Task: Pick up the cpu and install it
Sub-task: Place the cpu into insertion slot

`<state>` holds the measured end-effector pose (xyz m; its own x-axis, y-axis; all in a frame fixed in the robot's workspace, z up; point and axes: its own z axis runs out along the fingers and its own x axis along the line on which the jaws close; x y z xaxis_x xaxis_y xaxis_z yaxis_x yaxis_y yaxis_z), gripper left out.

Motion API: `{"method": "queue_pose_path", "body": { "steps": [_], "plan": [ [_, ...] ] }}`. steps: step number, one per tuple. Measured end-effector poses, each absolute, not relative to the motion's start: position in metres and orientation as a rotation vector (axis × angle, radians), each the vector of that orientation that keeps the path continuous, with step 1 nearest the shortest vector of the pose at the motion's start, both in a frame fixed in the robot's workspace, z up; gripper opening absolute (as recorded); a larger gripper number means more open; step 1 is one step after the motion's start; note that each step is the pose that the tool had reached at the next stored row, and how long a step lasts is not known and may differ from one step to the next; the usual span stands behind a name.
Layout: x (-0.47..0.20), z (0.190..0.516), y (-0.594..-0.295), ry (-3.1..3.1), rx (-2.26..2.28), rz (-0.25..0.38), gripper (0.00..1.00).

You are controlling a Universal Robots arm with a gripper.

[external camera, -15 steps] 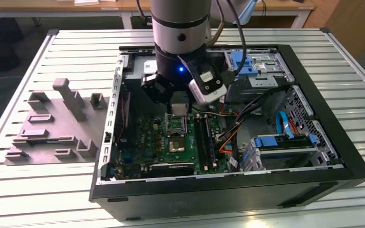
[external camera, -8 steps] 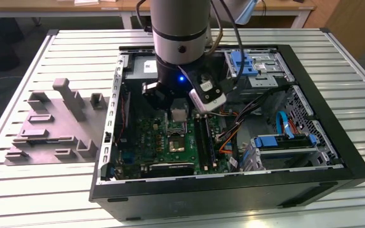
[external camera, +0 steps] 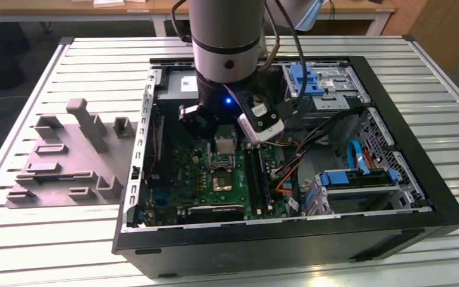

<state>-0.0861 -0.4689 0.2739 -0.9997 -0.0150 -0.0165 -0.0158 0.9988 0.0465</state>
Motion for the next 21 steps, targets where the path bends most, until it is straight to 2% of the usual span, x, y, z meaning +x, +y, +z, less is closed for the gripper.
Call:
{"method": "queue_pose_path", "body": {
  "steps": [21],
  "plan": [
    [-0.086, 0.244, -0.473, 3.124, -0.024, 0.073, 0.47]
  ]
}}
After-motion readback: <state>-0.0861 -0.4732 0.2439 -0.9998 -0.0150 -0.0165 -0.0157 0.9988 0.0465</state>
